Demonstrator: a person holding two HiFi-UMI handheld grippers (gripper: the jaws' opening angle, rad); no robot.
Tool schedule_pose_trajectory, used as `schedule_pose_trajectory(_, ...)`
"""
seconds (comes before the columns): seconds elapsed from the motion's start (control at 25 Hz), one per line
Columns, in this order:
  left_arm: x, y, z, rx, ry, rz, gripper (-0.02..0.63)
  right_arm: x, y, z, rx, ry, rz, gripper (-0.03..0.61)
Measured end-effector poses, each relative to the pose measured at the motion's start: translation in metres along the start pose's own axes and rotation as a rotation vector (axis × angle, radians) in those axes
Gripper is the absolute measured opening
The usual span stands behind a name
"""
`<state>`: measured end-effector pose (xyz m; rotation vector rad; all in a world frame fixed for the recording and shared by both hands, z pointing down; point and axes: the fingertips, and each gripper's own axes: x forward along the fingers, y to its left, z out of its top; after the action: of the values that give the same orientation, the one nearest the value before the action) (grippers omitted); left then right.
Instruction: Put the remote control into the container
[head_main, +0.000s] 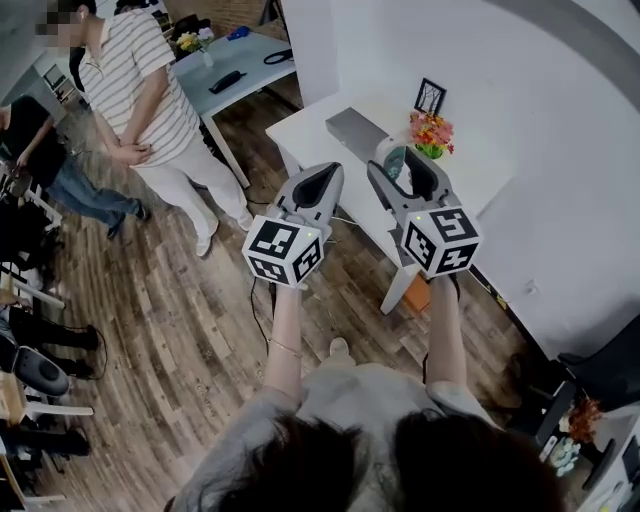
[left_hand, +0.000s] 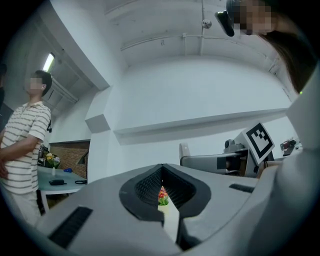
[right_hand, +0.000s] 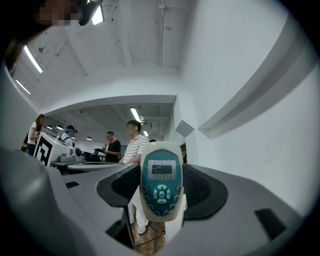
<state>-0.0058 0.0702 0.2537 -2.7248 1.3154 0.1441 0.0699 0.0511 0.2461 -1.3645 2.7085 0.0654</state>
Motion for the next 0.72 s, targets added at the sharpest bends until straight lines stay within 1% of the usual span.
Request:
schedule_pose_trajectory(0.12,0.009,0.012,-0.003,-0.006,0.003,-0.012,0.003,0.014,-0.005,-0.007,-0.038,0.026,-0.027,0.265)
schedule_pose_trajectory(0.24,0.016,0.023,-0.007,-0.006,0.006,-0.028,0.003,0.028,-0.009,-0.013,-0.038,0.03,-0.039,0.265)
schedule_pose_trajectory(0.4,0.022,0.043,-0.013,-0.013,0.011,-0.046,0.003,0.051,-0.013,-0.022,-0.073,0.055,-0.067,0.265)
schedule_pose_trajectory(0.72,0.024,0.071,-0.033,-0.039,0.037,-0.08,0.003,0.074,-0.016,-0.041,-0.039,0.067,-0.11,0.265)
